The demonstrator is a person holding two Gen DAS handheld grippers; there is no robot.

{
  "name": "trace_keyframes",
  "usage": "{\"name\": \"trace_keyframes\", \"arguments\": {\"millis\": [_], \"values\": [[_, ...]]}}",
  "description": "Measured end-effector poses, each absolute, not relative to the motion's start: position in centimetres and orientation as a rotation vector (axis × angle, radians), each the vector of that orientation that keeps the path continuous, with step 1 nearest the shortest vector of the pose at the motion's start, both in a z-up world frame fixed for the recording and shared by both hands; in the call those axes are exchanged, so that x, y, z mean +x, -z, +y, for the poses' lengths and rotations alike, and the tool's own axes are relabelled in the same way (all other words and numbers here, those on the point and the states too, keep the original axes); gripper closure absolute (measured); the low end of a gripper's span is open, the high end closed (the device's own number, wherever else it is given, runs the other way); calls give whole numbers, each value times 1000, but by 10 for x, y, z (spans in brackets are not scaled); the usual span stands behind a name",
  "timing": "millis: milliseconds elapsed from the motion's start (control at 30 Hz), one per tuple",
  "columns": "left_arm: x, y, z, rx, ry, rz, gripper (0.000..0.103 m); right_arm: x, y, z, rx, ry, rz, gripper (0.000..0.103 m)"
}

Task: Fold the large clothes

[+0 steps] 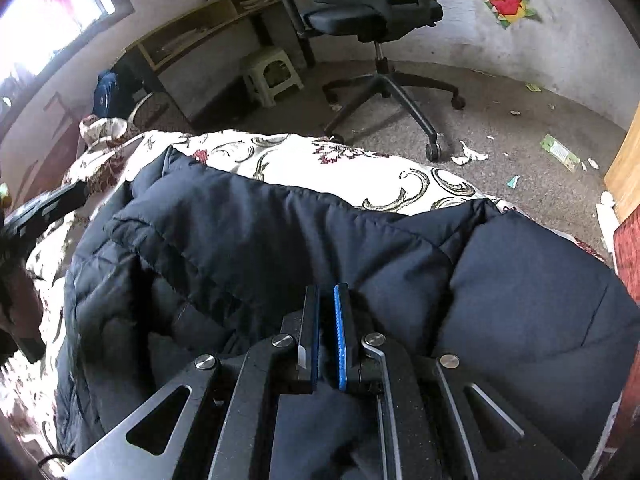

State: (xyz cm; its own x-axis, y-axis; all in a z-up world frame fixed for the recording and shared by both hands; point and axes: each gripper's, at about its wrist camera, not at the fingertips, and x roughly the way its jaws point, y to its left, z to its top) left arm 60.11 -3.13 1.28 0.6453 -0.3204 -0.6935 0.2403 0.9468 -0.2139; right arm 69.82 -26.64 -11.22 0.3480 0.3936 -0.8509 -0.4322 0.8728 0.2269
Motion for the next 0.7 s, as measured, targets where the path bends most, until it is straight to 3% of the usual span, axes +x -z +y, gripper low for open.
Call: {"name": "trace_keyframes", "arguments": {"millis": [233, 533, 700], "values": [[639, 59, -62, 101, 345, 1167, 96, 697, 129, -261, -193, -544, 1220, 96], [647, 94, -58, 93, 334, 1195, 100, 712, 158, -261, -162, -557, 1231, 102], [642, 93, -53, 89, 321, 1158, 100, 690, 138, -282, -9, -584, 1093, 100]]}}
